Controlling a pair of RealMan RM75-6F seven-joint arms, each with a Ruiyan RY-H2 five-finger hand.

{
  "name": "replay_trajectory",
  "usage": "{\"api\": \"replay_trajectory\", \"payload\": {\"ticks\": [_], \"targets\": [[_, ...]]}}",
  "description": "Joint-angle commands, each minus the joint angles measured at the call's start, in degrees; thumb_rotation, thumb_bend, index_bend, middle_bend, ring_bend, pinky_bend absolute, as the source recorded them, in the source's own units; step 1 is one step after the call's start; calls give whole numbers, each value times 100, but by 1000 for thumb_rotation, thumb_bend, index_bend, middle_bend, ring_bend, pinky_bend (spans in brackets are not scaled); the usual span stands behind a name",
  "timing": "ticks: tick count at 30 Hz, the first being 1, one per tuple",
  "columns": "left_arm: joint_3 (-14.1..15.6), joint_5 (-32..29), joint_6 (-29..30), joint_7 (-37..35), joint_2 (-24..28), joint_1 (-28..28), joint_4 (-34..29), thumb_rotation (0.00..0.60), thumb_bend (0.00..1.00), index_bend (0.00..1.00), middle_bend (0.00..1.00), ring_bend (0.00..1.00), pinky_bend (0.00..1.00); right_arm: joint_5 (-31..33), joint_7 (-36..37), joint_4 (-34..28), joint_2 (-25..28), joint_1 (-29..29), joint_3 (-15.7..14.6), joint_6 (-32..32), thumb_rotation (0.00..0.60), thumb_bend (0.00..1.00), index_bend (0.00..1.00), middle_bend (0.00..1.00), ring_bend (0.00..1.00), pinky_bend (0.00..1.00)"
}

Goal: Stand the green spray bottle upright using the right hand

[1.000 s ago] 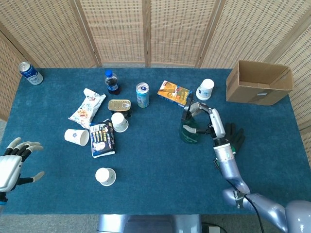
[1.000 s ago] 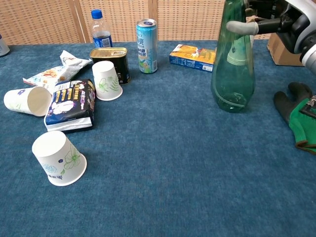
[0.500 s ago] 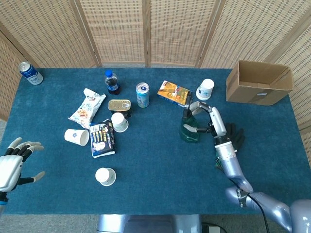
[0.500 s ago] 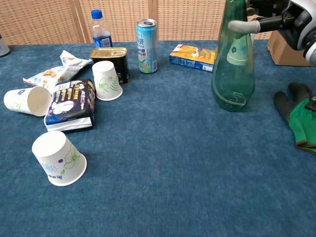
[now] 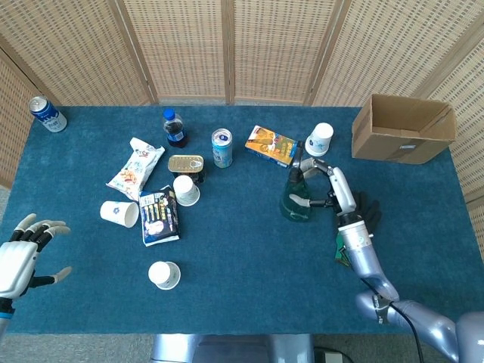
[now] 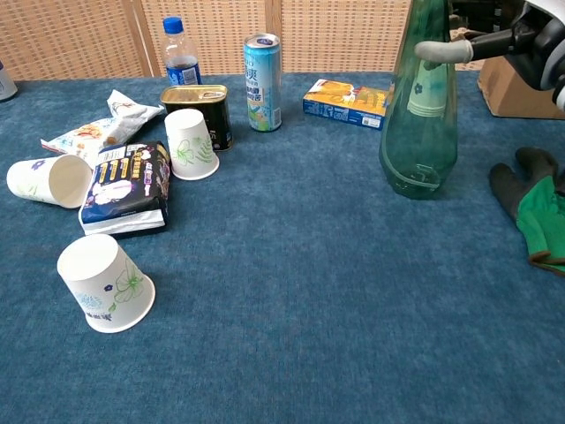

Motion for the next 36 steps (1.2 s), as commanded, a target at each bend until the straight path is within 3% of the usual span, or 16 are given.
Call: {"api": "replay_trajectory", "payload": {"ticks": [1,36], "targets": [[3,-4,-2,3,-1,2,1,598,183,278,266,210,3,0,20,1,18,-5,-1,0,600,100,453,430,316,436],[4,34,2,65,-13,-33,-41,595,183,277,265,210,2,-8,183,-9,206,-80,-82,-43,600,97,417,414,303,410]]}}
